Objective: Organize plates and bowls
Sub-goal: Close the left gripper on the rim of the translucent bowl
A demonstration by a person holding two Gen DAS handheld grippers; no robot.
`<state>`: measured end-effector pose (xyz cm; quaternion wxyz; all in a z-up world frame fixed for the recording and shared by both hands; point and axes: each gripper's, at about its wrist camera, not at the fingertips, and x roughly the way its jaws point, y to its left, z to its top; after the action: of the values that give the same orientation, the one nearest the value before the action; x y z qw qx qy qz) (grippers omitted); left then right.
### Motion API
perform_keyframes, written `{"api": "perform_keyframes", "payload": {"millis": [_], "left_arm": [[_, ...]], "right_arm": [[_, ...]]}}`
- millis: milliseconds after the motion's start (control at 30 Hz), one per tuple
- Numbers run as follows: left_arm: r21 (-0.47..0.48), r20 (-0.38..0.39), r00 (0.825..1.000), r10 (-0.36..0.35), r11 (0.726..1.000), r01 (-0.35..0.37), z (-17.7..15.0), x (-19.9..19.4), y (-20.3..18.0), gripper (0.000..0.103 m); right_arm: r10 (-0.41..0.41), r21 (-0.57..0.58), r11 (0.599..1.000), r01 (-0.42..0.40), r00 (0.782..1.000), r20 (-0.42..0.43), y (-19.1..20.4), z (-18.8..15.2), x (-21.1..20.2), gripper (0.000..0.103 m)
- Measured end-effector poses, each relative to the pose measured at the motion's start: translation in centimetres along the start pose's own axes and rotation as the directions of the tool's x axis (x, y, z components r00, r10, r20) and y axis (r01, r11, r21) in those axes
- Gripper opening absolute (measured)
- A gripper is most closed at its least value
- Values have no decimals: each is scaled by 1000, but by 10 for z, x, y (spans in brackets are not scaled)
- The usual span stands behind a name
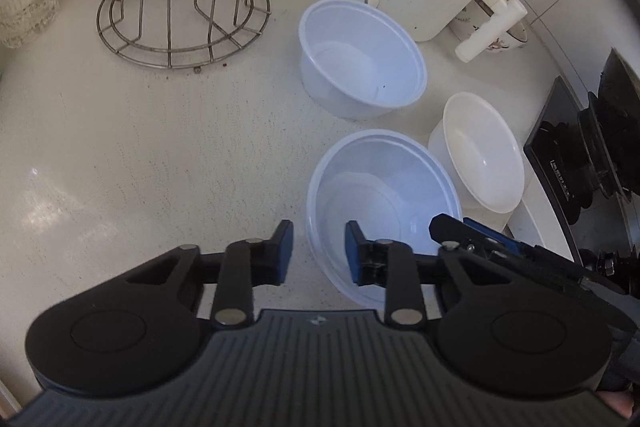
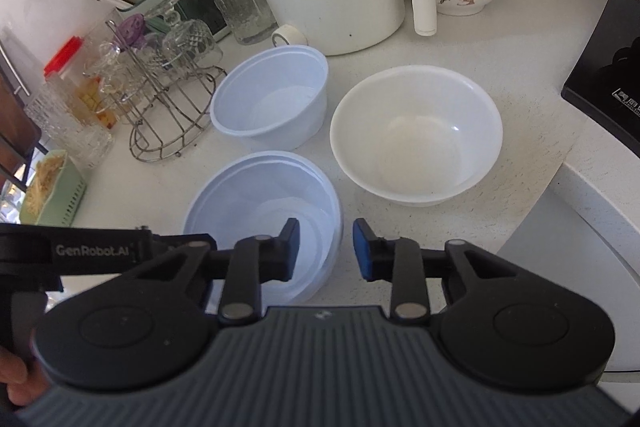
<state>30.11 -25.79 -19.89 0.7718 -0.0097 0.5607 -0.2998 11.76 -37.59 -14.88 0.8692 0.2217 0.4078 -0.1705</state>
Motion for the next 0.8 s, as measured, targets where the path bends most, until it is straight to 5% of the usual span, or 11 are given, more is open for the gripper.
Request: {"api": "perform_keyframes", "payload": {"millis": [167,800], "left_arm": [[-21,-4,1000,15,1000,-15,-1,1,2,13],[-140,51,999,18,990,-11,-25,-52,54,13]], "right_arm": [[-7,-27,1000,7,1000,3,5,1,3,19],[92,-112,989,-96,995,-41,50,-11,-4,18]]}}
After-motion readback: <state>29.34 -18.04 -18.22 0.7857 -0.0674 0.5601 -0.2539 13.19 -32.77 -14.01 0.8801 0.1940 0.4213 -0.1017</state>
